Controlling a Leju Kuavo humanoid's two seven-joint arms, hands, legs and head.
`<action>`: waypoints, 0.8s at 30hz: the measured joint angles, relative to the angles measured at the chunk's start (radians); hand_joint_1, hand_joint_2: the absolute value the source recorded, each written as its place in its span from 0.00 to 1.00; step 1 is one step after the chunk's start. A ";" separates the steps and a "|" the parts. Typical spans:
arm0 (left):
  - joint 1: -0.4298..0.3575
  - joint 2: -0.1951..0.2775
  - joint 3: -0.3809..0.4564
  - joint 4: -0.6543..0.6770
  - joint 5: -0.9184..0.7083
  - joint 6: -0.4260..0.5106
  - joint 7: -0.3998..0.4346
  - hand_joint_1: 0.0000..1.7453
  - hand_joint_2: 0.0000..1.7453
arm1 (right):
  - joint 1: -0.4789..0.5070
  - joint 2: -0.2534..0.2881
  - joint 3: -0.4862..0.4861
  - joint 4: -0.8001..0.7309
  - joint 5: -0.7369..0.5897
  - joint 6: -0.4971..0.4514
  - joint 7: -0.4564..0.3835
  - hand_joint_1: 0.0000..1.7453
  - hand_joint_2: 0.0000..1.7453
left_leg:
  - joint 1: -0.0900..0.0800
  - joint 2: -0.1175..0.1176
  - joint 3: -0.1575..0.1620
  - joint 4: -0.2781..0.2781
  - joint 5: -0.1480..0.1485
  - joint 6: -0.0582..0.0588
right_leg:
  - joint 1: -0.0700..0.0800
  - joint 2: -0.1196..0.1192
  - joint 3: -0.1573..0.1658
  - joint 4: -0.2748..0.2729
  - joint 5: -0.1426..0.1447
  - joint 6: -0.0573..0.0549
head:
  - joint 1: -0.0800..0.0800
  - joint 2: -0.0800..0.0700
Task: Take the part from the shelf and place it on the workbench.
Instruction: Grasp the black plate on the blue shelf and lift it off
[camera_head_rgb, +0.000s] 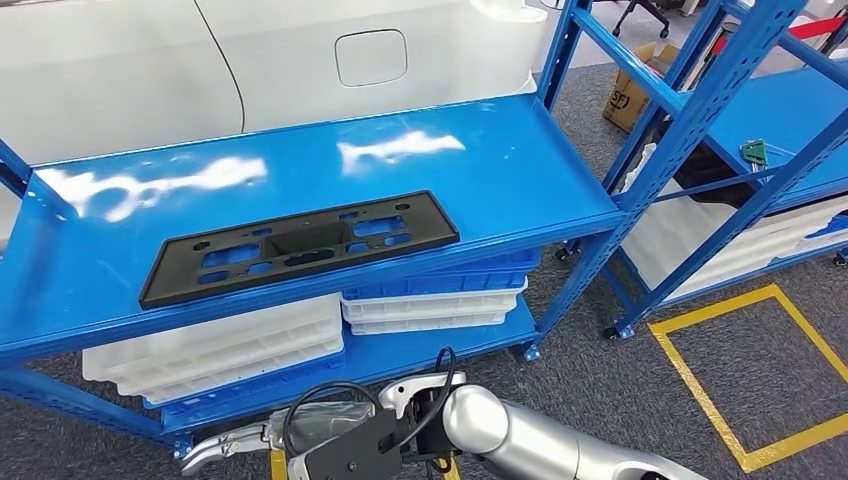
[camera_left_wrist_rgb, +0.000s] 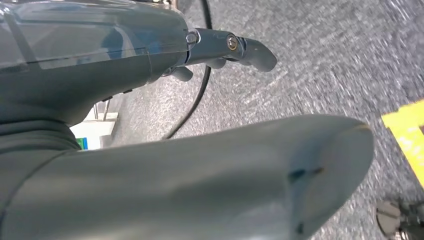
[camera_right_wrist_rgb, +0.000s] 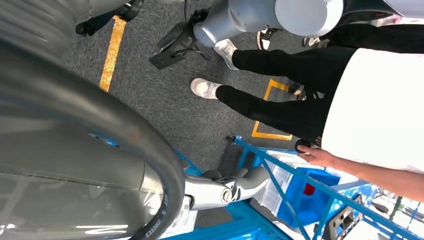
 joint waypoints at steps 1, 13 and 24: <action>0.000 0.000 0.000 0.000 0.000 -0.002 0.000 0.00 0.00 | 0.001 -0.001 0.000 0.000 0.000 0.000 0.000 0.00 1.00 | -0.001 0.000 0.002 0.000 -0.003 0.002 | 0.000 0.000 -0.034 0.049 -0.007 0.000 | 0.000 0.000; 0.000 -0.001 -0.006 0.000 0.000 -0.005 0.000 0.00 0.00 | 0.000 -0.003 -0.001 -0.006 -0.002 0.000 -0.001 0.00 1.00 | -0.009 0.000 0.013 0.058 -0.069 -0.031 | 0.004 -0.005 0.073 -0.240 0.161 -0.046 | -0.003 0.000; 0.001 0.002 -0.010 0.001 -0.004 -0.012 -0.004 0.00 0.00 | 0.003 -0.003 0.000 -0.006 -0.002 0.000 0.000 0.00 1.00 | 0.007 -0.004 0.009 -0.007 0.002 -0.034 | 0.006 0.001 0.124 -0.237 0.115 -0.017 | -0.003 0.000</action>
